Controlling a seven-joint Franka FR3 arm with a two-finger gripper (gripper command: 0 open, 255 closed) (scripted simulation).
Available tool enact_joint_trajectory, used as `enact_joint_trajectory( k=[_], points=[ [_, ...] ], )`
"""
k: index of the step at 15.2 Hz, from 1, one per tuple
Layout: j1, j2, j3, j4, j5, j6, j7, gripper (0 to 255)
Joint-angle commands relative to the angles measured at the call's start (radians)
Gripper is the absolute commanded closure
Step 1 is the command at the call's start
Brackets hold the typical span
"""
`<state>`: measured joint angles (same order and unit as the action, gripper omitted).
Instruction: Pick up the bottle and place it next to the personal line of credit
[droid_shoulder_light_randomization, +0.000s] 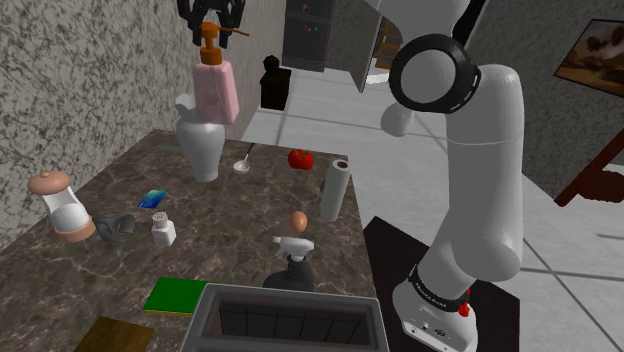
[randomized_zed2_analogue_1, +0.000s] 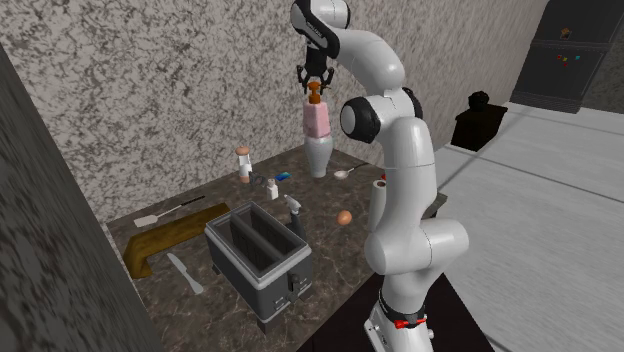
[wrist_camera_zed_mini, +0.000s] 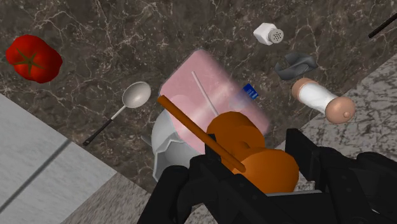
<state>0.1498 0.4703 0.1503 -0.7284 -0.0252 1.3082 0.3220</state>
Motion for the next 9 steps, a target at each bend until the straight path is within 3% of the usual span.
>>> enact_joint_trajectory(
  k=[1, 9],
  points=[
    [-0.002, -0.004, 0.0, -0.035, 0.001, 0.035, 0.0, 255],
    [-0.028, -0.134, 0.001, -0.358, 0.021, 0.228, -0.01, 255]
  ],
)
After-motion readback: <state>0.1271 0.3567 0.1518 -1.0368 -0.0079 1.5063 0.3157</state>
